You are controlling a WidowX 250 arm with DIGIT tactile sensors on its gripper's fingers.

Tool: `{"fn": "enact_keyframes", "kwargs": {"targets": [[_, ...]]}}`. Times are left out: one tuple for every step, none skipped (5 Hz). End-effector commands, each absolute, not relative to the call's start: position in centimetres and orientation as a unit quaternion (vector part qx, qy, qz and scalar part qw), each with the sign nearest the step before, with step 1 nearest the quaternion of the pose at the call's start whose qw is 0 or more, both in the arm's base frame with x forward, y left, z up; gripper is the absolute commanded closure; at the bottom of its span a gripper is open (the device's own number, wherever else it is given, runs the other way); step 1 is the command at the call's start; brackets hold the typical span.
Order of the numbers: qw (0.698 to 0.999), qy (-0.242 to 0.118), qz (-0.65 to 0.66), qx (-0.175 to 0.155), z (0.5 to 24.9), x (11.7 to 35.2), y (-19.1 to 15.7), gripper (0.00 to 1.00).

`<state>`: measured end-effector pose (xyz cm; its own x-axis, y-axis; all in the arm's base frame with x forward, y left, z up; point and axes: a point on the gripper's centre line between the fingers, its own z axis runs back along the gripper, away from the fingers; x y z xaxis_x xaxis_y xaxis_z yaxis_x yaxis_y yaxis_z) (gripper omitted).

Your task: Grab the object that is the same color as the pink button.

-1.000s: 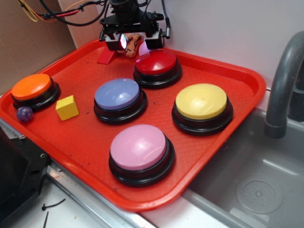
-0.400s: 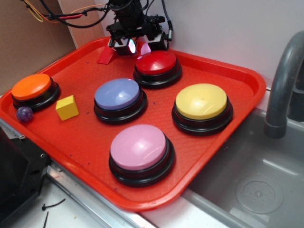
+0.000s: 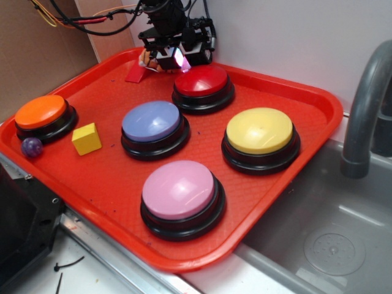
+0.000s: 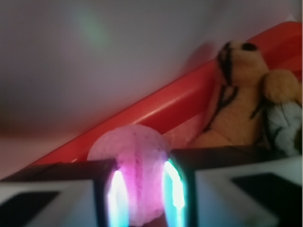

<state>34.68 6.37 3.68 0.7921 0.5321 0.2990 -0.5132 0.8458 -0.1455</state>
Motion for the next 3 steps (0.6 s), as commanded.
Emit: {"fn": "enact_keyframes", "kwargs": {"targets": [[0.960,-0.186,0.206,-0.024,7.6,35.4,8.3,1.00],[0.968,-0.181,0.174,-0.008,11.2,33.9,8.9,1.00],[0.979,-0.153,0.137,0.000,14.8,32.4,8.9,1.00]]}}
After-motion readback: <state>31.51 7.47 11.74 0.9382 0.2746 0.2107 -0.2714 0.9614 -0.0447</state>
